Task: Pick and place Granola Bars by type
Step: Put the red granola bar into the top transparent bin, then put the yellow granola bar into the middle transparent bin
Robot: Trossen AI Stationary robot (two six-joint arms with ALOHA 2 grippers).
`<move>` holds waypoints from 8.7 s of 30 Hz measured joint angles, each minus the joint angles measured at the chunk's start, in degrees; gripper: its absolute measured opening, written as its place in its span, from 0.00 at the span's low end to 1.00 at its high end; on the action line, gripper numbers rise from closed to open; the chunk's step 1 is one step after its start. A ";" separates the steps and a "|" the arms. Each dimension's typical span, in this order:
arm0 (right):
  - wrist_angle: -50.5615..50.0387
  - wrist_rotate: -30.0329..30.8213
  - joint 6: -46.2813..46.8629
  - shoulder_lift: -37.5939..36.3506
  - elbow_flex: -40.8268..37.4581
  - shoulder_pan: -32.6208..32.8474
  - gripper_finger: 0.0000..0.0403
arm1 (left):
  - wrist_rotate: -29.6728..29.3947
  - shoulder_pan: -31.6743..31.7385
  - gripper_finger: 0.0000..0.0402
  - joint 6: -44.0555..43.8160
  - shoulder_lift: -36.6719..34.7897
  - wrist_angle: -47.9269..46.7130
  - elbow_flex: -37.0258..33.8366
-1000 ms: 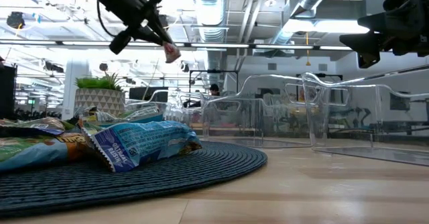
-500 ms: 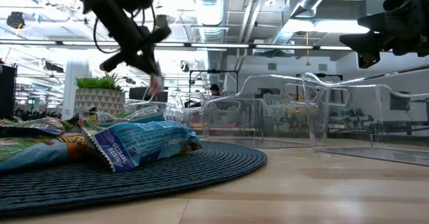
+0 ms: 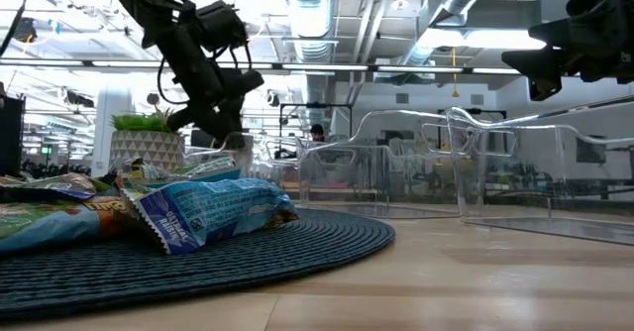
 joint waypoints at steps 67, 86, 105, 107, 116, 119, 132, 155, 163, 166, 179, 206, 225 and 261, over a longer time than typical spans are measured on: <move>0.00 0.00 0.00 0.00 0.00 0.00 0.56 | 10.09 -38.68 0.42 -3.31 5.16 -24.07 0.02; 0.00 0.00 0.00 0.00 0.00 -0.02 0.56 | 10.24 -38.65 0.38 -6.34 12.09 -21.92 0.02; 0.00 0.00 0.00 0.00 0.00 -0.01 0.56 | 12.43 -37.13 0.06 -6.76 6.24 -21.88 0.01; 0.00 0.00 -0.01 0.00 -0.01 0.00 0.56 | 11.07 -36.27 0.08 -7.73 3.69 -21.88 0.00; 0.00 0.00 -0.01 0.00 0.00 0.00 0.56 | 1.94 -30.28 0.08 -13.52 -8.84 -17.46 -0.02; 0.01 0.00 0.00 0.00 -0.01 0.00 0.56 | -1.91 -27.25 0.08 -14.02 -11.92 -12.57 -0.02; 0.00 0.00 -0.02 0.00 -0.02 0.00 0.56 | -17.38 -10.60 0.08 -13.93 -14.23 3.80 -0.02; 0.00 0.00 -0.01 0.00 0.00 0.00 0.56 | 0.18 0.43 0.08 0.50 0.89 13.18 0.02; 0.00 0.00 -0.02 0.00 0.00 0.00 0.56 | 3.31 -0.40 0.15 8.15 4.14 10.27 0.02; 0.00 0.00 0.00 0.00 -0.02 -0.01 0.56 | 3.47 -0.38 0.25 8.18 4.24 9.66 0.02; 0.00 0.00 -0.02 0.00 -0.02 -0.01 0.56 | 10.01 -0.51 0.41 9.65 3.02 9.47 6.63; 0.00 -0.02 0.00 0.00 0.00 0.00 0.56 | 1.13 -27.99 0.35 -24.91 -5.43 -47.33 16.99; 0.00 -0.02 0.00 0.00 -0.01 0.00 0.56 | 3.00 -32.19 0.42 -28.51 12.19 -55.44 16.90; 0.00 -0.02 -0.01 0.00 0.00 0.00 0.56 | 5.83 -30.54 0.46 -29.15 13.97 -31.67 1.87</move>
